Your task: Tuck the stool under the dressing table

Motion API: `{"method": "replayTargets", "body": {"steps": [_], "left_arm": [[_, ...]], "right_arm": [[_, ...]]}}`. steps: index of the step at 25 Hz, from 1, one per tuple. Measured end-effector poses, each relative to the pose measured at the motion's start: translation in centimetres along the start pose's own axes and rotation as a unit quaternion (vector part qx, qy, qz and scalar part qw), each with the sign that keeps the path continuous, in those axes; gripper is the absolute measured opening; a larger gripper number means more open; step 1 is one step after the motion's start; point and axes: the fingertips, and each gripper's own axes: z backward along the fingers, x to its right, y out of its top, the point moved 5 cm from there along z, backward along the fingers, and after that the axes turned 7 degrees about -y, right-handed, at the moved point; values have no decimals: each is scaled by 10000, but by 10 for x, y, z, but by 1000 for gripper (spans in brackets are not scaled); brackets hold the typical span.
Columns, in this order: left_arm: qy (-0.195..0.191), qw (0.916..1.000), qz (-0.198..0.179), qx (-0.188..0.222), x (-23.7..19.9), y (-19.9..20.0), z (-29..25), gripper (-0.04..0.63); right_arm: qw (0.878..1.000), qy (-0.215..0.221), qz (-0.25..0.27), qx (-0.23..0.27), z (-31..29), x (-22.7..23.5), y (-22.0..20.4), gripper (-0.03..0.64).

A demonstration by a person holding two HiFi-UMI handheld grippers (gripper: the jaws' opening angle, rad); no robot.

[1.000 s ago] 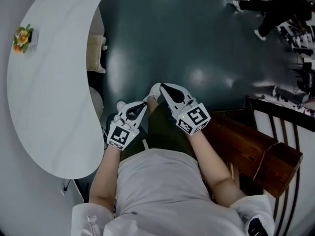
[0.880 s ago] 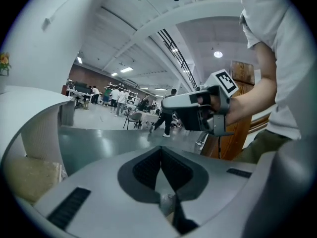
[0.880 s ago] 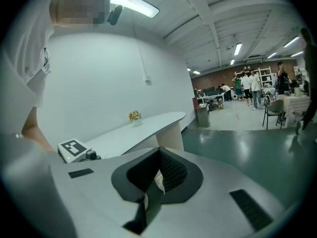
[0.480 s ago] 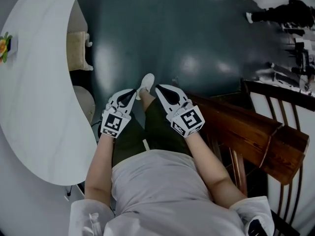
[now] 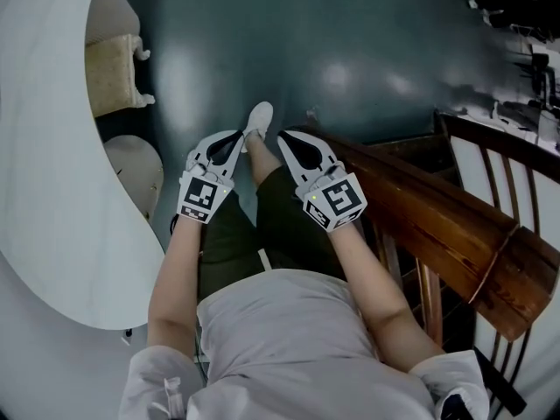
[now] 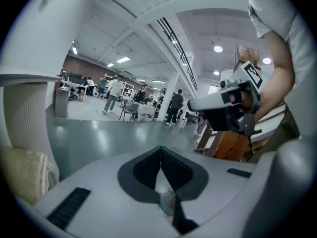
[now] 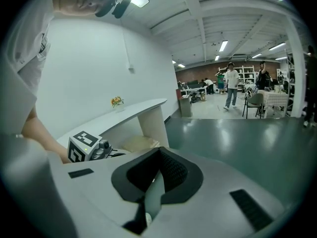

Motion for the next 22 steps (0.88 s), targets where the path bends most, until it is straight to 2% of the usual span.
{"method": "replayTargets", "body": {"steps": [8, 18, 22], "left_arm": [[-179, 9992, -302, 196, 8, 73, -20, 3], [-164, 9952, -917, 310, -10, 185, -13, 3], [-63, 9940, -1024, 384, -16, 225, -7, 3]], "right_arm": [[9995, -154, -11, 286, 14, 21, 46, 6], [9951, -462, -104, 862, 36, 39, 122, 6], [9926, -562, -166, 1067, 43, 46, 152, 6]]}}
